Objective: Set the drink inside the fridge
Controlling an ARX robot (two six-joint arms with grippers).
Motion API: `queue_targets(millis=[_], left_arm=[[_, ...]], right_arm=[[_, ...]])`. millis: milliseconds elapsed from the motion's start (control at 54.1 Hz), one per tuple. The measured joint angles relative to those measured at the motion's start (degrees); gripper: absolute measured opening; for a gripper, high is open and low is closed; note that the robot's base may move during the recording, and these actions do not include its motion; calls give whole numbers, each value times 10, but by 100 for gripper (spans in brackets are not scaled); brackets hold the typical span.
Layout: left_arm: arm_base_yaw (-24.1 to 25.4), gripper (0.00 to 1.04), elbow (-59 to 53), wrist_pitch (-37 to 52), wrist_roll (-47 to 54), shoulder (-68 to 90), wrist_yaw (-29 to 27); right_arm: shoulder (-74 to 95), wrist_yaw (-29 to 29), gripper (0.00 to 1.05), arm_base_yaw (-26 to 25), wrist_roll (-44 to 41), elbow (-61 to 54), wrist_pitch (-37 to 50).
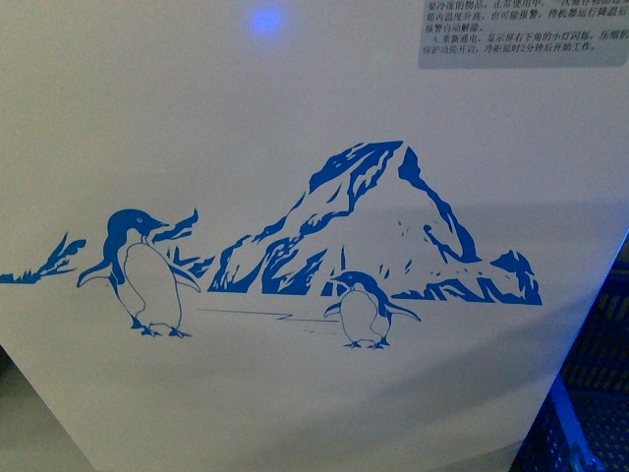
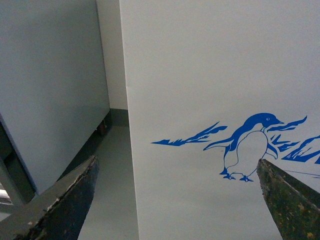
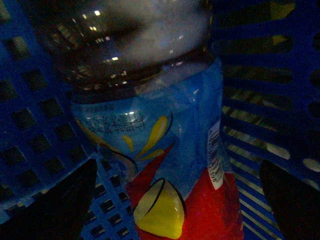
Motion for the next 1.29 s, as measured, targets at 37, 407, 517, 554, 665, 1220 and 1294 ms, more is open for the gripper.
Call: queue_targets(millis=[37, 407, 517, 554, 665, 1220, 1294], left_arm=[[0, 97, 0, 0, 0, 0, 0], [0, 97, 0, 0, 0, 0, 0], [0, 97, 0, 0, 0, 0, 0], [0, 97, 0, 0, 0, 0, 0], [0, 97, 0, 0, 0, 0, 0], [0, 97, 0, 0, 0, 0, 0], [0, 97, 0, 0, 0, 0, 0]], right_arm=[[6, -2, 97, -3, 5, 6, -7], [31, -32, 68, -24, 31, 29, -46], [20, -49, 54, -26, 29, 10, -43], [11, -61, 50, -26, 29, -2, -42], [-28, -93, 44, -22, 27, -45, -35], [-659, -324, 41, -16, -65, -299, -73], [-763, -375, 41, -29, -67, -314, -123]])
